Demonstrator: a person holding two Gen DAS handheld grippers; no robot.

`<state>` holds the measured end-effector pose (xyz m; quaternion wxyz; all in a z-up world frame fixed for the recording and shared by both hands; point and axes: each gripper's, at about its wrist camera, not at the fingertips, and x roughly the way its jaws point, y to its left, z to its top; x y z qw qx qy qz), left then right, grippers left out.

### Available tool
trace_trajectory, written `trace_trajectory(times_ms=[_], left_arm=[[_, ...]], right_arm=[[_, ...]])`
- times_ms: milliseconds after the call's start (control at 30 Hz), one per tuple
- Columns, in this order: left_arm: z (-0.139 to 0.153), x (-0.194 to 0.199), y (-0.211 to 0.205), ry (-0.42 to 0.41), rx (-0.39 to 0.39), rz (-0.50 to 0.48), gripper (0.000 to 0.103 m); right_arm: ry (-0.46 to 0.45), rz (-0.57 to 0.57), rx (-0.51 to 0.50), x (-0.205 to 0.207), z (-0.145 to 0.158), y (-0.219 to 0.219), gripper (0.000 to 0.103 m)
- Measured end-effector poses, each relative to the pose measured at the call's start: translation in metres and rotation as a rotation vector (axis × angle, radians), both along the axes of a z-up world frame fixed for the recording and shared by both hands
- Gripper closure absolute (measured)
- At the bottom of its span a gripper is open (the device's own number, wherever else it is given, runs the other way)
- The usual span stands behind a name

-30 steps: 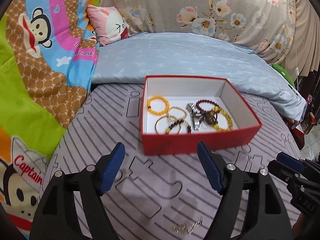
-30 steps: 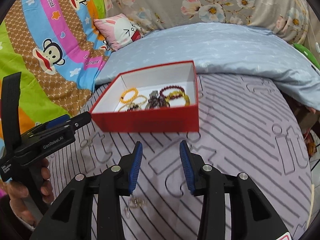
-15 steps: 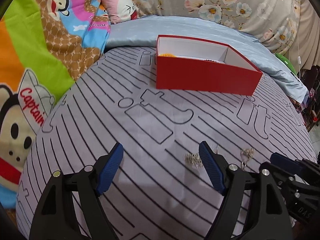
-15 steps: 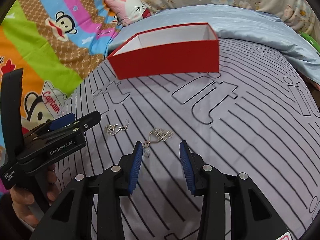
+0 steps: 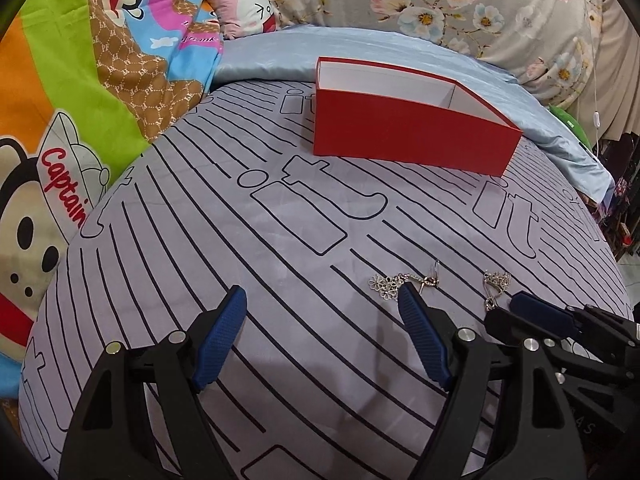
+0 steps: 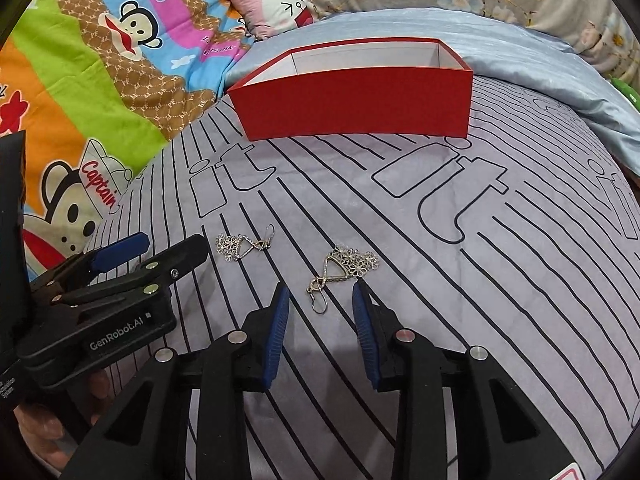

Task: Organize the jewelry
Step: 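Grasp the silver necklace with the right tool while the left tool grasps the silver earring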

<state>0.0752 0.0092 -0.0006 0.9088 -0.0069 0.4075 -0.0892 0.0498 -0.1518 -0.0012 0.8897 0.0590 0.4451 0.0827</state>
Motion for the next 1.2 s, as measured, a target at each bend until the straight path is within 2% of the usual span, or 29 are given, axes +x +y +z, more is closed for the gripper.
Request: trace_trajectory(times_ms=[167, 200, 300, 600, 767, 833, 900, 1100, 1200], left_arm=[[0.001, -0.001, -0.003, -0.007, 0.011, -0.013, 0.029], [0.000, -0.001, -0.003, -0.006, 0.009, -0.016, 0.029], [0.000, -0.001, -0.004, -0.004, 0.008, -0.023, 0.029], [0.000, 0.001, -0.022, 0.011, -0.005, -0.073, 0.029], [-0.002, 0.005, -0.041, 0.026, -0.004, -0.114, 0.031], [-0.004, 0.008, -0.046, 0.038, 0.006, -0.121, 0.035], [-0.006, 0.012, -0.049, 0.046, 0.012, -0.125, 0.043], [-0.005, 0.018, -0.056, 0.038, 0.033, -0.129, 0.051], [-0.005, 0.020, -0.059, 0.035, 0.050, -0.141, 0.062]], right_arm=[[-0.012, 0.008, -0.089, -0.001, -0.001, 0.012, 0.088], [-0.013, 0.012, -0.102, -0.002, -0.001, 0.013, 0.093], [-0.009, 0.011, -0.091, -0.002, -0.001, 0.010, 0.102], [0.008, -0.066, -0.052, -0.005, 0.000, -0.017, 0.102], [0.023, -0.105, 0.006, -0.006, 0.001, -0.035, 0.102], [0.025, -0.113, 0.016, -0.006, 0.001, -0.038, 0.102], [0.025, -0.113, 0.019, -0.006, 0.001, -0.040, 0.102], [0.027, -0.107, 0.033, -0.005, -0.001, -0.041, 0.102], [0.029, -0.107, 0.044, -0.005, -0.002, -0.043, 0.102]])
